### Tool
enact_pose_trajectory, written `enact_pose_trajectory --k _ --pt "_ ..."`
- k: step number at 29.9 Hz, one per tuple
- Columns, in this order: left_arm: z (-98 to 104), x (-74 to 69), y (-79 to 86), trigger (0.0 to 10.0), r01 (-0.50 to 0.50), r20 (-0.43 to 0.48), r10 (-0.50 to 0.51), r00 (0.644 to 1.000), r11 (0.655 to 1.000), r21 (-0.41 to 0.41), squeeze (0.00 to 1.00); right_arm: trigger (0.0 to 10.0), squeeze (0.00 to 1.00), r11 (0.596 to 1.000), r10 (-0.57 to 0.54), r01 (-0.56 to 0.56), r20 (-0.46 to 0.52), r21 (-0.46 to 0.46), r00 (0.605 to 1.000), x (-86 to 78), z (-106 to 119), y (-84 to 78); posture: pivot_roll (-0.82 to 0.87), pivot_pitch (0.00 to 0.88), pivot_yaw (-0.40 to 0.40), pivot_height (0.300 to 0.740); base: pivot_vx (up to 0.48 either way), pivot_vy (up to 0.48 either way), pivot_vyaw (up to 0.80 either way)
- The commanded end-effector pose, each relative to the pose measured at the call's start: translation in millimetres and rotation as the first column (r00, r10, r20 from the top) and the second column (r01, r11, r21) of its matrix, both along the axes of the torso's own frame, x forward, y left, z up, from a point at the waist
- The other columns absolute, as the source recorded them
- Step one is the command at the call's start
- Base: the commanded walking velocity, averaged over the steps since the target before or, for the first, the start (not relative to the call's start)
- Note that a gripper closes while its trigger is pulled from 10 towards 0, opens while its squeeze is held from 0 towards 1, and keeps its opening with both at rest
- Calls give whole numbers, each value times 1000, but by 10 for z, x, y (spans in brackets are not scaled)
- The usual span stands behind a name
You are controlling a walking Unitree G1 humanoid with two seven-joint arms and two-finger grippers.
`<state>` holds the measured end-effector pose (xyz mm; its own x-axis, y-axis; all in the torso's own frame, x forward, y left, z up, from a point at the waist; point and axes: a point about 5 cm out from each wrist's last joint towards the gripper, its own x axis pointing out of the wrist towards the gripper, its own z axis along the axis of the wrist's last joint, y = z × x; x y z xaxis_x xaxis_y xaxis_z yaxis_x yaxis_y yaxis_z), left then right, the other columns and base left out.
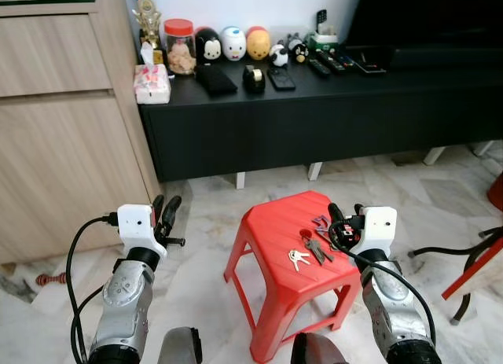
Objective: Hang keys on a hook
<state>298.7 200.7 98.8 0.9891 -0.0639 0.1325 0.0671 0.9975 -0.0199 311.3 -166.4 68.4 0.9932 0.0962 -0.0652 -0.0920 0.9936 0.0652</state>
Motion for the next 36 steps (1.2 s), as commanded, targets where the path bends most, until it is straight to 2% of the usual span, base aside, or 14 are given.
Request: enact_pose_trajectory --k 1,8,10,15,16,18,20,24,30,33,36 --pt "-31 -8 -15 10000 0 -8 0 1000 1000 -6 0 10000 0 1000 -4 3 -16 -1 1000 6 -9 -28 149 82 -106 601 292 0 0" --pt "-54 -18 -34 10000 1 -14 -1 1000 1000 -2 0 10000 0 1000 0 0 -29 -4 1000 -2 -30 -27 147 85 -106 601 290 0 0" --pt "-85 -23 -41 10000 3 -27 -3 1000 1000 23 0 10000 0 1000 14 -15 -53 -13 998 -11 -65 -18 147 86 -106 601 0 0 0" --pt "-93 -31 -46 10000 3 -28 -3 1000 1000 17 0 10000 0 999 27 -29 -84 -23 996 -16 -105 -17 144 93 -104 601 0 0 0" --pt "-94 -35 -46 10000 3 -28 -2 1000 1000 16 0 10000 0 998 41 -47 -123 -46 992 -18 -150 -11 143 94 -104 601 0 0 0" --pt "-95 -37 -46 10000 2 -28 -2 1000 1000 16 0 10000 0 997 45 -54 -139 -57 989 -19 -169 -9 143 94 -104 601 0 0 0" --pt "-106 -62 -38 10000 1 -30 0 1000 1000 19 0 10000 0 990 106 -127 -250 -68 962 -41 -325 58 143 112 -103 601 0 0 0" --pt "-109 -101 -33 10000 -2 -32 3 999 1000 22 0 10000 0 989 114 -135 -284 -56 952 -45 -385 76 154 140 -102 601 0 0 0" --pt "-141 -210 -30 10000 1 -49 0 999 1000 30 0 10000 0 985 141 -169 -386 -40 912 -37 -513 161 165 194 -103 601 0 0 0" --pt "-135 -256 -40 10000 5 -48 -4 999 999 33 0 10000 0 986 137 -164 -395 -36 909 -12 -514 179 176 227 -104 601 0 0 0" --pt "-86 -299 -42 10000 6 -40 -5 999 999 34 0 10000 0 984 169 -180 -358 4 918 95 -408 280 184 252 -110 601 0 0 0"
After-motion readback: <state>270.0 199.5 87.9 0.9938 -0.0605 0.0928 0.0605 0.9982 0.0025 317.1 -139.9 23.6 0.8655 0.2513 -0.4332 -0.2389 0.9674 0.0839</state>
